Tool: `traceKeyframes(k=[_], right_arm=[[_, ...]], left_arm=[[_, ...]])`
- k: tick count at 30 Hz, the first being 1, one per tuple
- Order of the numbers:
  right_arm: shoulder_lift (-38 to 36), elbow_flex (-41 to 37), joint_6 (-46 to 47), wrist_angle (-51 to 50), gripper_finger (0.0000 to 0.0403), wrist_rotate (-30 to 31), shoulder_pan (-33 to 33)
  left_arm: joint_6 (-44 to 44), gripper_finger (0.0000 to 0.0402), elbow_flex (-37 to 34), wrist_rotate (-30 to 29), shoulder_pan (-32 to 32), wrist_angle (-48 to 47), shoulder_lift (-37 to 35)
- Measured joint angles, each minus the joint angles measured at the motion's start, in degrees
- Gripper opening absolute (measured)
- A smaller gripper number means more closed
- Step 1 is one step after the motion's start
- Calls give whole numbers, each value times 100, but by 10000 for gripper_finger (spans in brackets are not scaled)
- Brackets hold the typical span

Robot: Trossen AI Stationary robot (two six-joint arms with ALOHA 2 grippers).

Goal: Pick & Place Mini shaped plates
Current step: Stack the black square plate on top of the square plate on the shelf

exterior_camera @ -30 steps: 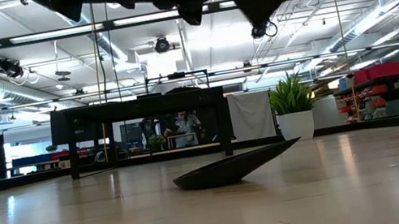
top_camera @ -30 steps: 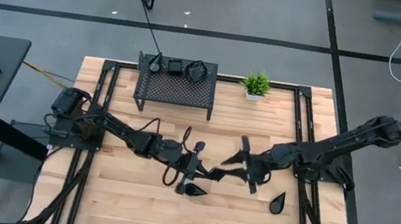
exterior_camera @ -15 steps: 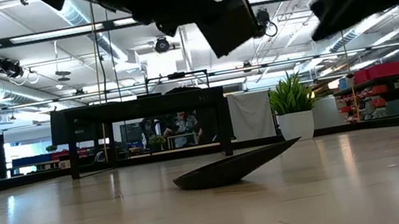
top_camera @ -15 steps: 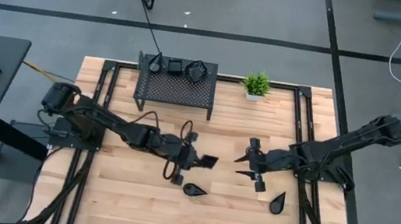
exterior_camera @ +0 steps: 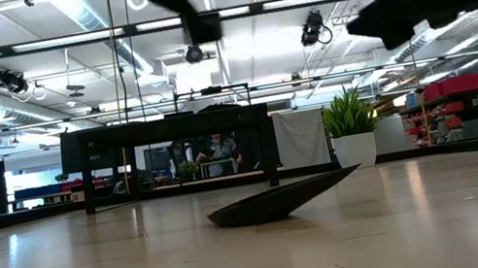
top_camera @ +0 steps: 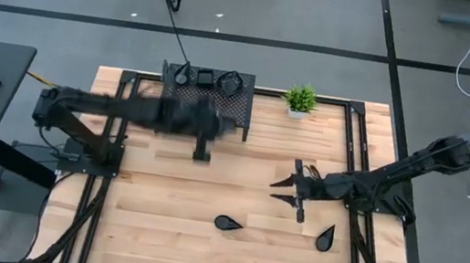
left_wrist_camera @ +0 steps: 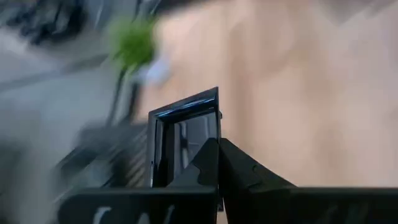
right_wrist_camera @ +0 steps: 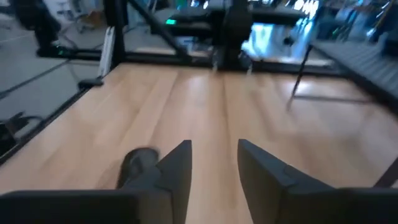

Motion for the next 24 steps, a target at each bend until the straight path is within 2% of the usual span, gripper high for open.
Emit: traceKeyframes(k=[2, 6, 10, 12, 16, 20, 24], right_arm=[[20, 10, -139, 185, 129, 63, -43], [63, 10, -142, 481, 122, 73, -61], [63, 10, -126, 598, 117, 59, -61], [63, 10, -126, 680, 114, 58, -61], [63, 10, -128, 691, 109, 58, -61], [63, 10, -232, 705, 106, 59, -67], [63, 10, -295, 747, 102, 60, -67]], left_arm=[[422, 4, 253, -45, 517, -583, 7], [1589, 4, 286, 22, 1587, -707, -35], [2589, 4, 216, 943, 2560, -671, 2], [2728, 4, 116, 1128, 2925, -681, 17], [2961, 4, -60, 1195, 3352, -570, 26], [3034, 4, -388, 1699, 3564, 62, 32], [3296, 5, -754, 1640, 3654, 391, 38]])
